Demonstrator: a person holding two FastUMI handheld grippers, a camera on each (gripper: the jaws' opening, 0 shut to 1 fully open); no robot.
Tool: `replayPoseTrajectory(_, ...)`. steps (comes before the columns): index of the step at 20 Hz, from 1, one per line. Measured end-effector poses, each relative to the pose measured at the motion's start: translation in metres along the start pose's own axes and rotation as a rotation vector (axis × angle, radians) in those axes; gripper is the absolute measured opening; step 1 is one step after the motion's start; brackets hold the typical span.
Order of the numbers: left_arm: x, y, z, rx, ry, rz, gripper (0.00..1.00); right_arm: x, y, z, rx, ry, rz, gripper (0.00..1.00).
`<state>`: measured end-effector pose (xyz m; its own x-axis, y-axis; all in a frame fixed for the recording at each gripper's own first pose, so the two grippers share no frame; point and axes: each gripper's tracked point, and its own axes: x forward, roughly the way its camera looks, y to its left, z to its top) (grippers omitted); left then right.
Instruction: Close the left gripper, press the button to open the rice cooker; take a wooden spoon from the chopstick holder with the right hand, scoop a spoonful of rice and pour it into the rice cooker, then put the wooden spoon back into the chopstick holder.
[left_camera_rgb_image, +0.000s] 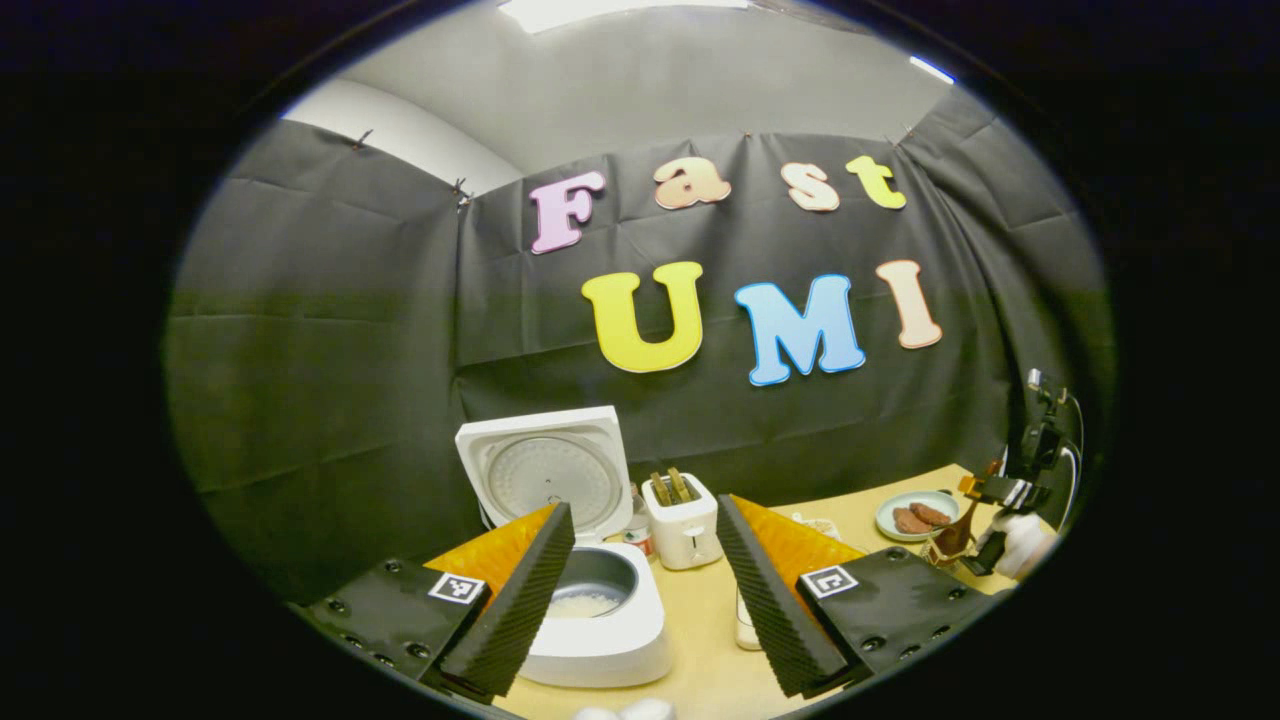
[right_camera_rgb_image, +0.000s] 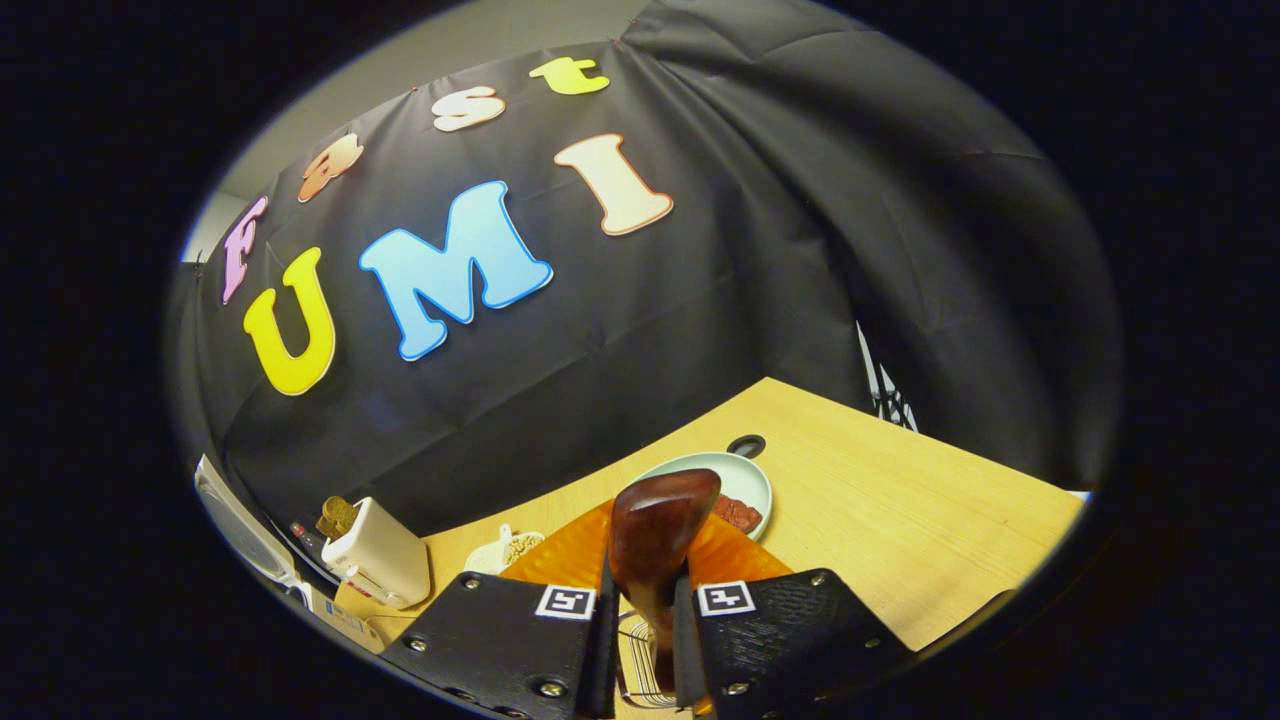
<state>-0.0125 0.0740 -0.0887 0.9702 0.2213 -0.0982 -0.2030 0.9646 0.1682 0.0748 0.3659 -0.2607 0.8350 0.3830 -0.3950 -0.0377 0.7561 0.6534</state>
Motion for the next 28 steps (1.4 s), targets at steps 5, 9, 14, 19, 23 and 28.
replayPoseTrajectory(5, 0.002, -0.003, 0.005, 0.013, -0.010, -0.003, 1.00, 0.001, -0.015, -0.009, -0.010, 0.023, -0.037, 0.23)
replayPoseTrajectory(9, 0.001, 0.000, 0.008, 0.019, -0.017, 0.000, 1.00, -0.003, -0.026, -0.005, -0.038, 0.022, -0.083, 0.23)
replayPoseTrajectory(14, 0.000, 0.003, 0.011, 0.014, -0.024, 0.000, 1.00, -0.023, -0.020, 0.016, -0.203, -0.023, -0.080, 0.98)
replayPoseTrajectory(19, 0.001, 0.012, 0.021, -0.001, -0.048, 0.001, 1.00, -0.076, 0.000, 0.074, -0.338, -0.136, -0.068, 0.99)
replayPoseTrajectory(23, 0.009, 0.025, 0.029, -0.043, -0.052, 0.012, 0.98, -0.148, 0.059, 0.112, -0.507, -0.228, 0.048, 0.98)
replayPoseTrajectory(28, 0.033, 0.046, 0.058, -0.040, -0.089, 0.042, 1.00, -0.220, 0.119, 0.121, -0.458, -0.193, 0.162, 0.96)
